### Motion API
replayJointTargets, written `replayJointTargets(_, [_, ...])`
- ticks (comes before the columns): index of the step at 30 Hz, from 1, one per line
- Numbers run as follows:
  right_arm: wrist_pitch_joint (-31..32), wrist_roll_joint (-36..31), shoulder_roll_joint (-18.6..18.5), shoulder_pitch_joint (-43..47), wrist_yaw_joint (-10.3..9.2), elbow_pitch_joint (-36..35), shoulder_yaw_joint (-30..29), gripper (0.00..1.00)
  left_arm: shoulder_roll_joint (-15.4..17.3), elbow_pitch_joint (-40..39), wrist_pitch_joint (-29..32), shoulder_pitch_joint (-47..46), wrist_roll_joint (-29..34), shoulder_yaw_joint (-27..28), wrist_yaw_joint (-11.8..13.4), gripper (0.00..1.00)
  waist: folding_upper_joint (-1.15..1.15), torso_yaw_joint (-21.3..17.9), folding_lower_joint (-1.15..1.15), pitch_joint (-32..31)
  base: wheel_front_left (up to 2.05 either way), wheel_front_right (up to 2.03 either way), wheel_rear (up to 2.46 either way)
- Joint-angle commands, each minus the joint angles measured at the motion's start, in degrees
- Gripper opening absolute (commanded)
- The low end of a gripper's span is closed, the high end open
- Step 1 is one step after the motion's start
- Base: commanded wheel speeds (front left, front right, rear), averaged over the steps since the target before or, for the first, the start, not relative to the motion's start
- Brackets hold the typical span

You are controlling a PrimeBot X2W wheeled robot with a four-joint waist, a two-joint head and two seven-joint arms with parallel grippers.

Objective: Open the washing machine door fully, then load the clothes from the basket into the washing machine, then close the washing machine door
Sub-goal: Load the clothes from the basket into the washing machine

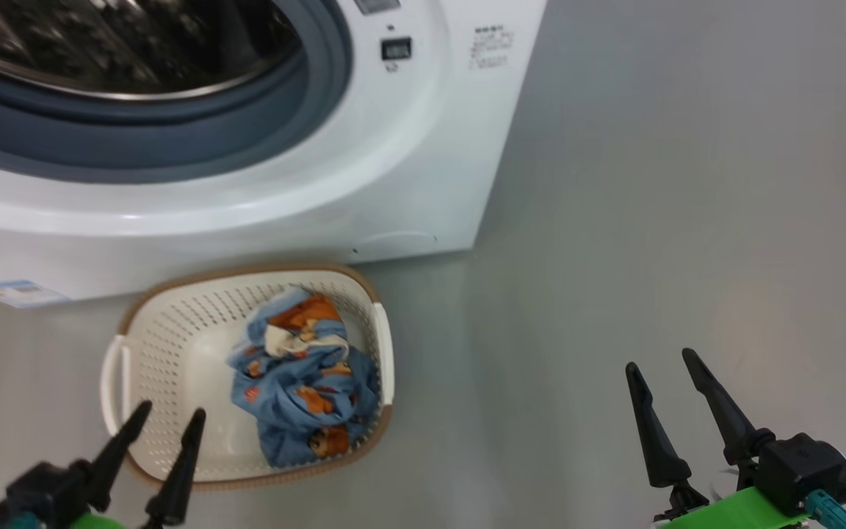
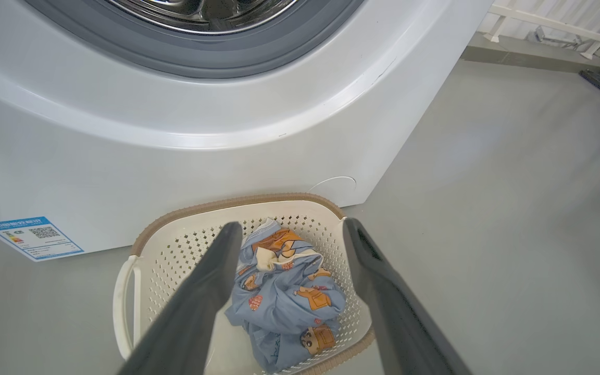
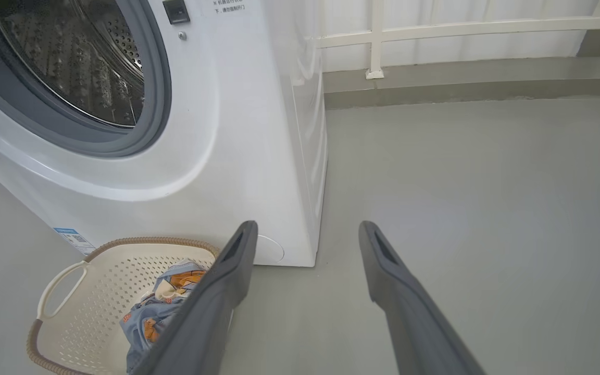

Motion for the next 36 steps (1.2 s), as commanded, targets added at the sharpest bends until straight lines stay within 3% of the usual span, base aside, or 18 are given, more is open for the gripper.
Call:
replayJointTargets(1, [-0.7,0.9,-0.4,-0.9,0.09,-1.9,1.8,1.0,2.6,-0.4,-0.4,-2.8,-1.1,1.3,-0.1,1.0,0.0,-3.2,0.0,5.3,0.0,0.0,0.0])
replayJointTargets(21, [-0.7,3.5,-0.4,-2.1,0.09,-8.1,5.5,1.0,15.8,6.3,-0.4,-17.0,-9.1,-8.2,-0.1,1.0,0.0,-10.5,0.0,23.7,0.0,0.0,0.0])
replayJointTargets(36, [-0.7,3.9,-0.4,-2.4,0.09,-10.3,6.7,1.0,21.4,13.3,-0.4,-25.3,-17.1,-19.6,-0.1,1.0,0.0,-12.2,0.0,30.5,0.0,0.0,0.0])
